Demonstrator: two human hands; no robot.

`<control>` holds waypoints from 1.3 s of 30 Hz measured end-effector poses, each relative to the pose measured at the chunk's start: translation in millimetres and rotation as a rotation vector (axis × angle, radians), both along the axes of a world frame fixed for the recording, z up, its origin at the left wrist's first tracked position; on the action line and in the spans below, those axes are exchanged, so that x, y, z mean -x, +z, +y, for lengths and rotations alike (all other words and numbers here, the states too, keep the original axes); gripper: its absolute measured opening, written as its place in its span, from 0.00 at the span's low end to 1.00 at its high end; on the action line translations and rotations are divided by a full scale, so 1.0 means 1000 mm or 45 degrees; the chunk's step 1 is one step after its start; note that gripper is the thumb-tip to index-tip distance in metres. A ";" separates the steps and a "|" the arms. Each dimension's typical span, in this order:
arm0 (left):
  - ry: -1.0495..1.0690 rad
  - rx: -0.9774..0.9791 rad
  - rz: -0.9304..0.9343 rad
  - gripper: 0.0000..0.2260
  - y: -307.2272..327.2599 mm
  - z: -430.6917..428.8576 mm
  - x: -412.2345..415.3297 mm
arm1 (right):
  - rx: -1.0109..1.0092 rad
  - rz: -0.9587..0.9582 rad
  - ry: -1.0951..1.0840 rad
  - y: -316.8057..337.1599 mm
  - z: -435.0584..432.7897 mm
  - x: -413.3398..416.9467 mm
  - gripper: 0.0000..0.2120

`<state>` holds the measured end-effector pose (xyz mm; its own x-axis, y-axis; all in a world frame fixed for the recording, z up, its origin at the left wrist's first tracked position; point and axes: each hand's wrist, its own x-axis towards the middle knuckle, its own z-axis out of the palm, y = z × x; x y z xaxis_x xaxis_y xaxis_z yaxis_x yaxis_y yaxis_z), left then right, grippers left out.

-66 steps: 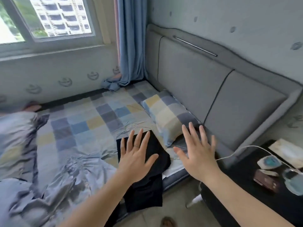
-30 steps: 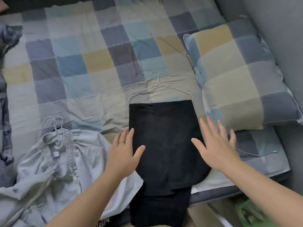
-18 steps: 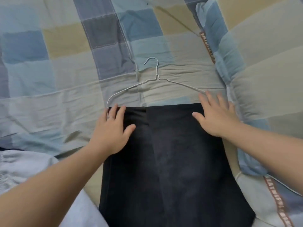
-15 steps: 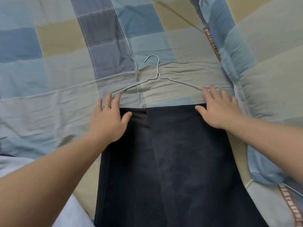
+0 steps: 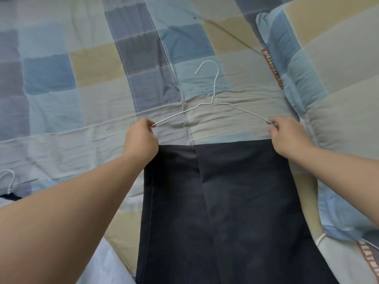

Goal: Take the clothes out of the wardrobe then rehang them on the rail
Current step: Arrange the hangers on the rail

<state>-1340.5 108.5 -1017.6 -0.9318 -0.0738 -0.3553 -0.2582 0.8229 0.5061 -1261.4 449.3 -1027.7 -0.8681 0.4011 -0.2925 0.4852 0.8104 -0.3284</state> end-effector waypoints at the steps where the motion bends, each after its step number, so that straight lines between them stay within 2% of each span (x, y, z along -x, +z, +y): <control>1: -0.021 -0.004 0.022 0.17 0.010 -0.002 -0.003 | 0.024 0.037 -0.006 0.010 0.000 -0.003 0.11; 8: -0.132 -0.050 0.053 0.15 0.091 -0.028 -0.036 | 0.173 0.123 -0.055 0.104 -0.008 -0.052 0.09; 13: -0.193 -0.180 0.020 0.15 0.164 -0.047 -0.085 | 0.207 0.150 -0.106 0.192 -0.029 -0.119 0.09; 17: -0.258 -0.261 0.027 0.10 0.230 -0.069 -0.128 | 0.227 0.185 -0.197 0.268 -0.058 -0.185 0.08; 24: -0.351 -0.486 -0.034 0.07 0.347 -0.109 -0.225 | 0.242 0.329 -0.568 0.394 -0.135 -0.338 0.09; 27: -0.402 -0.553 -0.023 0.06 0.385 -0.120 -0.262 | 0.241 0.478 -0.760 0.433 -0.175 -0.402 0.08; 31: -0.559 -0.632 0.025 0.04 0.422 -0.124 -0.305 | 0.271 0.622 -1.022 0.468 -0.223 -0.487 0.09; 39: -0.922 -0.729 0.091 0.05 0.469 -0.114 -0.396 | 0.228 0.865 -1.340 0.515 -0.285 -0.635 0.06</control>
